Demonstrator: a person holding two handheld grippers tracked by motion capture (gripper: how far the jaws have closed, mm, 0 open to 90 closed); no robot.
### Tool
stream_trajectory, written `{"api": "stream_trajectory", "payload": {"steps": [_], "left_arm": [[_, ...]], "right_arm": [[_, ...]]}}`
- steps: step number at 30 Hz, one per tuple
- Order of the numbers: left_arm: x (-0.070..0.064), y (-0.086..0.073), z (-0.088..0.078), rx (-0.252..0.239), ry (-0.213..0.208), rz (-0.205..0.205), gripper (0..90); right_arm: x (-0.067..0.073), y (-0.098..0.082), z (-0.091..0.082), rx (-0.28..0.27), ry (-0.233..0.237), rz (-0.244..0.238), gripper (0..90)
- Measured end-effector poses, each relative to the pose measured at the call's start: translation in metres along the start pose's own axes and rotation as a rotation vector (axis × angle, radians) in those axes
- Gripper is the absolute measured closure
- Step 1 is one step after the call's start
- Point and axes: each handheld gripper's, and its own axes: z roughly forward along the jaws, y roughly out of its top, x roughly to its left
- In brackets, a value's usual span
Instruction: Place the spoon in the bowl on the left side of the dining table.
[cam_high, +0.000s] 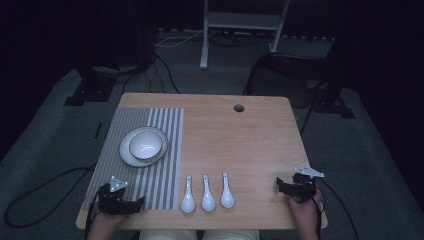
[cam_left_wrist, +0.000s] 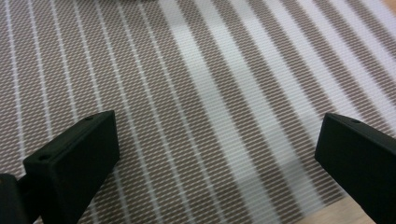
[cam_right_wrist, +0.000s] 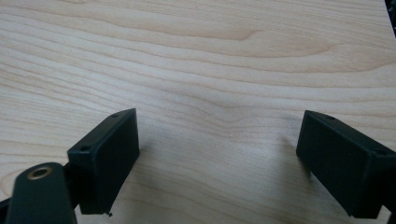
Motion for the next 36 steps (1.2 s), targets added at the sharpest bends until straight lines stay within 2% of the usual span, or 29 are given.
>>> {"api": "stream_trajectory", "payload": {"steps": [2, 6, 11, 18, 28, 36], "left_arm": [[-0.003, 0.002, 0.001, 0.000, -0.001, -0.009, 2.8], [-0.010, 0.006, 0.004, 0.007, -0.003, 0.009, 2.8], [-0.015, 0.011, 0.001, -0.010, -0.040, 0.027, 2.8], [-0.021, 0.017, -0.002, -0.021, -0.065, 0.042, 2.8], [-0.035, 0.029, 0.000, -0.012, -0.106, 0.091, 2.8], [-0.051, 0.046, 0.004, -0.006, -0.131, 0.145, 2.8]], "right_arm": [[0.000, 0.000, 0.000, 0.000, 0.000, 0.000, 12.5], [0.000, 0.000, 0.000, 0.000, 0.000, 0.000, 12.5], [0.000, 0.000, 0.000, 0.000, 0.000, 0.000, 12.5], [0.000, 0.000, 0.000, 0.000, 0.000, 0.000, 12.5], [0.000, 0.000, 0.000, 0.000, 0.000, 0.000, 12.5], [0.000, 0.000, 0.000, 0.000, 0.000, 0.000, 12.5]]}}
